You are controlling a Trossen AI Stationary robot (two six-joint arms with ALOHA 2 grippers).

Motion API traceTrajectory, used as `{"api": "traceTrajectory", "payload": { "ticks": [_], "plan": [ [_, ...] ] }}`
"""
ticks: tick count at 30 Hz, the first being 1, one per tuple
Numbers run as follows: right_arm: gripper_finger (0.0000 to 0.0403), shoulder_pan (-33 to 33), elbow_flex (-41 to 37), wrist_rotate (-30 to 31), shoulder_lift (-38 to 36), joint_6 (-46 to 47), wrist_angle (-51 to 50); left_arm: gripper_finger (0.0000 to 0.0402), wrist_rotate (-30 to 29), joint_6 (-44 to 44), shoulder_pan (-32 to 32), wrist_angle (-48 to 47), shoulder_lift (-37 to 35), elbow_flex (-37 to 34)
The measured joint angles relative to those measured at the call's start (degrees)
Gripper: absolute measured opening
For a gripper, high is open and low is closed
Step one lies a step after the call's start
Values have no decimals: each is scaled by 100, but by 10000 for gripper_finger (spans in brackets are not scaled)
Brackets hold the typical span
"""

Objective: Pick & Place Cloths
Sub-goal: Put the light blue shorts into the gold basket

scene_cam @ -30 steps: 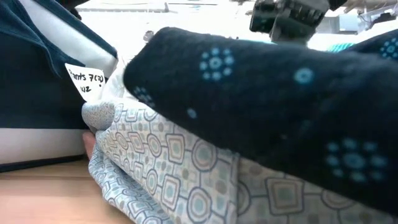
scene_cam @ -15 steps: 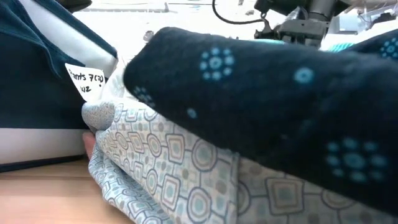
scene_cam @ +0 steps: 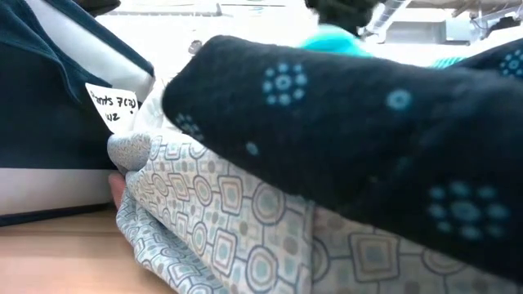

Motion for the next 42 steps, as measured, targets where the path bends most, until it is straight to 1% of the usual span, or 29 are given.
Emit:
{"api": "traceTrajectory", "payload": {
  "ticks": [4, 6, 8, 12, 17, 20, 26, 30, 32, 35, 38, 42],
  "plan": [
    [4, -384, 1084, 253, -2, -618, 110, 1, 50, 98, 0, 2, 0, 0],
    [4, -618, 1566, 283, 29, -883, 195, 1, 51, 102, 0, 0, 0, 0],
    [3, -887, 1948, 285, 35, -1130, 321, 1, 52, 140, 0, 0, 0, -1],
    [2, -1491, 2435, 300, 35, -1435, 983, 1, 51, 220, 0, 26, -24, -160],
    [2, -2186, 2766, 230, 37, -1545, 1831, 1, 50, 73, 0, 289, -22, -537],
    [2, -2538, 2794, -37, 38, -1528, 2409, 1, 55, -34, 0, 560, -22, -777],
    [2, -3026, 2794, -434, 87, -1349, 3556, 1, 54, -53, 0, 1087, -22, -1171],
    [2, -3262, 2784, -707, 194, -1125, 4326, 1, 164, -58, 2, 1344, -28, -1379],
    [2, -3301, 2896, -832, 332, -996, 4765, 1, 236, -73, 1, 1357, -48, -1405],
    [2, -3454, 3350, -1148, 672, -796, 4781, 1, 299, -127, 2, 1435, -105, -1401],
    [2, -3425, 4083, -1543, 1198, -788, 4756, 1, 300, -172, 0, 1429, -194, -1401],
    [2, -3403, 5138, -1785, 1931, -931, 4575, 1, 299, -189, 2, 1418, -260, -1401]
  ]
}}
